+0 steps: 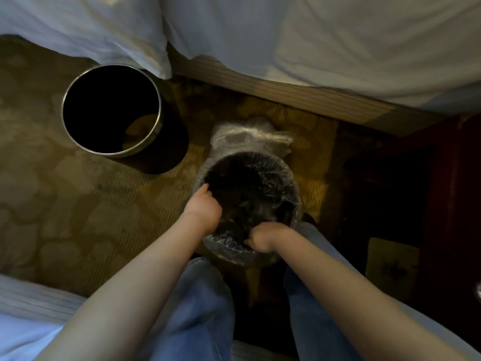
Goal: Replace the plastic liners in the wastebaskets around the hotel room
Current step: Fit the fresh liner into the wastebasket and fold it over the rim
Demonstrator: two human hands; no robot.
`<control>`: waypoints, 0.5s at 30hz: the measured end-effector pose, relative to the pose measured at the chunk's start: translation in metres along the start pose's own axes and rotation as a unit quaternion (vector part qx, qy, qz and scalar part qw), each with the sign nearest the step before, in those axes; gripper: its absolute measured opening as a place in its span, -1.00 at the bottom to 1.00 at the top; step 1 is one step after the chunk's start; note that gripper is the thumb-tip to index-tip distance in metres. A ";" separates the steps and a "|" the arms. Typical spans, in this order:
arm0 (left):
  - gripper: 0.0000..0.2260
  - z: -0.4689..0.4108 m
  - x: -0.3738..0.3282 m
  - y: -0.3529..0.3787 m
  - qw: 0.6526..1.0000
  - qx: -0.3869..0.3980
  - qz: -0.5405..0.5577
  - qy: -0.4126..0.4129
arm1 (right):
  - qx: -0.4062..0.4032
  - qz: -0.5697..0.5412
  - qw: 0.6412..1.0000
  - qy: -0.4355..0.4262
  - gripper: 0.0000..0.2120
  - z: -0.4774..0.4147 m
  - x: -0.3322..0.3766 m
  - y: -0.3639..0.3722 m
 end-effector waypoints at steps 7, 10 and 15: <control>-0.75 -0.005 0.007 -0.021 0.986 -0.158 0.044 -0.009 | -0.266 0.357 0.893 -0.060 -0.63 0.020 -0.008 -0.043; -0.76 -0.007 0.012 -0.014 0.996 -0.089 -0.002 -0.006 | -0.198 0.393 0.898 0.027 -0.55 0.020 -0.036 -0.051; -0.78 0.004 0.007 -0.016 0.963 -0.234 0.131 0.027 | -0.347 0.187 0.915 -0.085 -0.73 0.034 -0.024 -0.055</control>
Point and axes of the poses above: each hand's wrist, its own z-axis away from the middle knuckle, its own y-axis out of the palm, x = y × z, the point moved 3 cm from there along -z, towards the middle knuckle
